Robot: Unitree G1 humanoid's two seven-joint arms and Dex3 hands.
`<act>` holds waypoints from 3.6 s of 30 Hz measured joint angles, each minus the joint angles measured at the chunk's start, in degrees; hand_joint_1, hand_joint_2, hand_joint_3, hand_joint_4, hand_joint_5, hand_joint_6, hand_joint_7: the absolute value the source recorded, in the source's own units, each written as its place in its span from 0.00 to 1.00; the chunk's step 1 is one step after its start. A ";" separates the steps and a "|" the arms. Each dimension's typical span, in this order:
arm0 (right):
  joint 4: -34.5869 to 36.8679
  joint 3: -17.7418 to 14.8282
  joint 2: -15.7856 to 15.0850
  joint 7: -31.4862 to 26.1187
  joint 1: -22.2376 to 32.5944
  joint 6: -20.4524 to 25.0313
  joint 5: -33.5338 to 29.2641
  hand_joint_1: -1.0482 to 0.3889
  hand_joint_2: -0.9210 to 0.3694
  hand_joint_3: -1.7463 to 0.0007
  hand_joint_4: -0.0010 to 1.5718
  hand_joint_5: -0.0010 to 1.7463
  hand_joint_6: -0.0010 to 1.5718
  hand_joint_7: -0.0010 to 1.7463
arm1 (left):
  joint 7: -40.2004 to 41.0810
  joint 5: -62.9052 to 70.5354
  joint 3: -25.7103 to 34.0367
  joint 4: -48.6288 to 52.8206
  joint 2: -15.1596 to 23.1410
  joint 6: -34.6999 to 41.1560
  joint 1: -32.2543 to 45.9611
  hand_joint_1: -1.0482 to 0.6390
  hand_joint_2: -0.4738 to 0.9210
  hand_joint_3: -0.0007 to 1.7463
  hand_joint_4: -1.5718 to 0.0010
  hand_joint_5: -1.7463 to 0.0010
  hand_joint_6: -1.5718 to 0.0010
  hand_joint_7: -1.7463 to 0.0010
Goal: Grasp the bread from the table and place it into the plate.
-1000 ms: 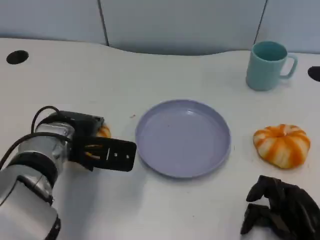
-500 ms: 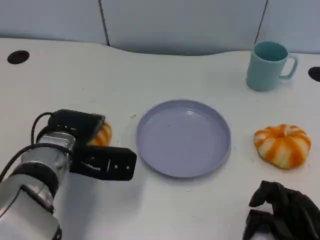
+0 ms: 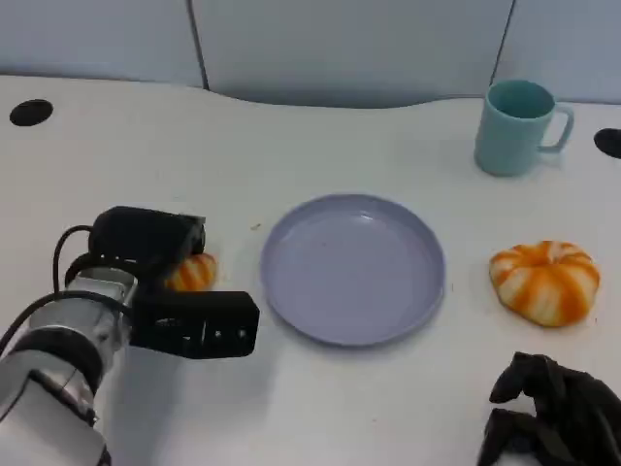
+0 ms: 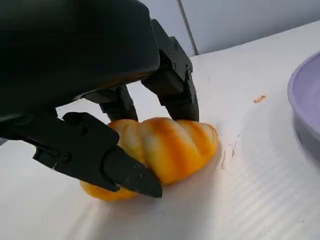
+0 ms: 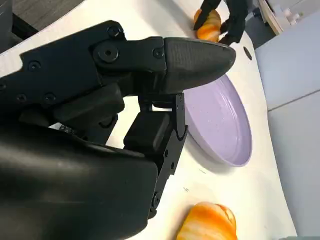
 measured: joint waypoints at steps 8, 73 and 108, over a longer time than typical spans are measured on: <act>2.54 0.37 0.34 0.81 -2.14 -1.56 -0.22 0.43 0.00 0.74 0.76 0.66 0.69 0.63 | 5.98 -0.20 0.30 0.07 1.28 -4.75 0.68 0.50 0.99 0.17 0.51 0.00 0.65 0.01; 6.53 1.02 0.86 1.35 -4.88 -4.67 -1.42 0.43 0.00 0.72 0.75 0.65 0.70 0.61 | -7.28 -3.27 1.84 -3.16 -8.26 -29.46 -7.17 0.40 0.98 0.10 0.71 0.46 0.60 0.88; 6.88 0.41 1.14 2.86 -5.34 -2.33 1.76 0.40 0.00 0.75 0.79 0.61 0.73 0.56 | -34.55 -33.75 23.81 -8.52 -5.26 -37.49 5.32 0.28 1.00 0.15 0.78 0.53 0.72 0.95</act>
